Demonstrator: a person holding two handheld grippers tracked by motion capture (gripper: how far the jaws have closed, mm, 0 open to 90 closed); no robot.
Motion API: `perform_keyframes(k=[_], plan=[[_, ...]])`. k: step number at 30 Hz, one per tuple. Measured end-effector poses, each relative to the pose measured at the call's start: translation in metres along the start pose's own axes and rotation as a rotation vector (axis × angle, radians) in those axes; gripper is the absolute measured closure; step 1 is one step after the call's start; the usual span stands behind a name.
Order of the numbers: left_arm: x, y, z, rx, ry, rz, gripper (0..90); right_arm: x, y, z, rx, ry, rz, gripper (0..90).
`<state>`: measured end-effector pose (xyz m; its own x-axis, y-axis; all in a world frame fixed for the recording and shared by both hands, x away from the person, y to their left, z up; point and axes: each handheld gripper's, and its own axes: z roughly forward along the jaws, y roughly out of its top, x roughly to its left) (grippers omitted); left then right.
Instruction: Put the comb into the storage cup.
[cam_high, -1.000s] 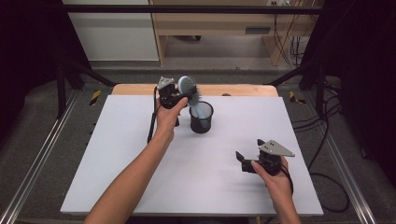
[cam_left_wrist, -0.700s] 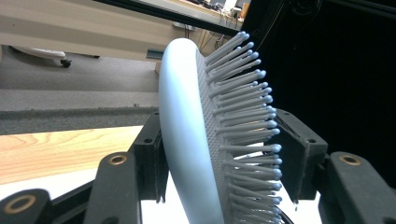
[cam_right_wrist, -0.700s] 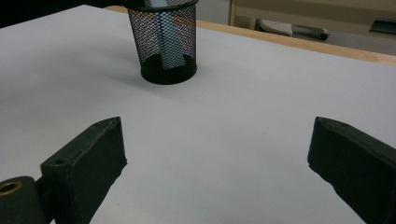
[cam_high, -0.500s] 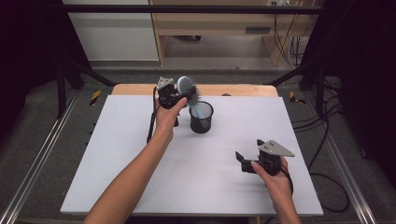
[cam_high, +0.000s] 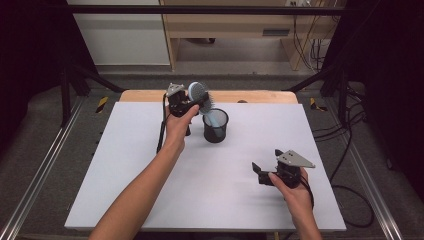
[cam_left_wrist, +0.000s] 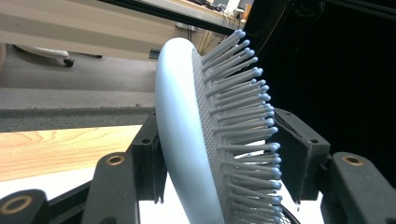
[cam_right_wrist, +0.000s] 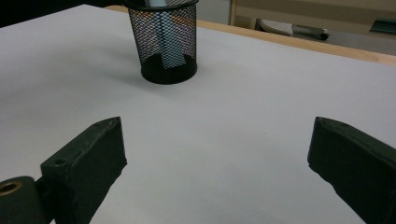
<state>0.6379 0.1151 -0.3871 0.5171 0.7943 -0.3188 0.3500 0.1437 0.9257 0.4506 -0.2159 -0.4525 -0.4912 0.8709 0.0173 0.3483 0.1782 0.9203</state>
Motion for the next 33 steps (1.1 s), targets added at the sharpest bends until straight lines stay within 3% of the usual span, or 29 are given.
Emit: perform_keyframes(k=[21,33], plan=[[0.0018,-0.0012,-0.0002,0.003,0.008,0.003,39.4,0.0,0.0001,-0.0002,-0.001,0.0,-0.001,4.4],[0.0011,-0.0015,0.0001,0.001,0.003,0.006,33.5,0.0003,0.0001,0.0,0.0,0.003,-0.001,4.4]])
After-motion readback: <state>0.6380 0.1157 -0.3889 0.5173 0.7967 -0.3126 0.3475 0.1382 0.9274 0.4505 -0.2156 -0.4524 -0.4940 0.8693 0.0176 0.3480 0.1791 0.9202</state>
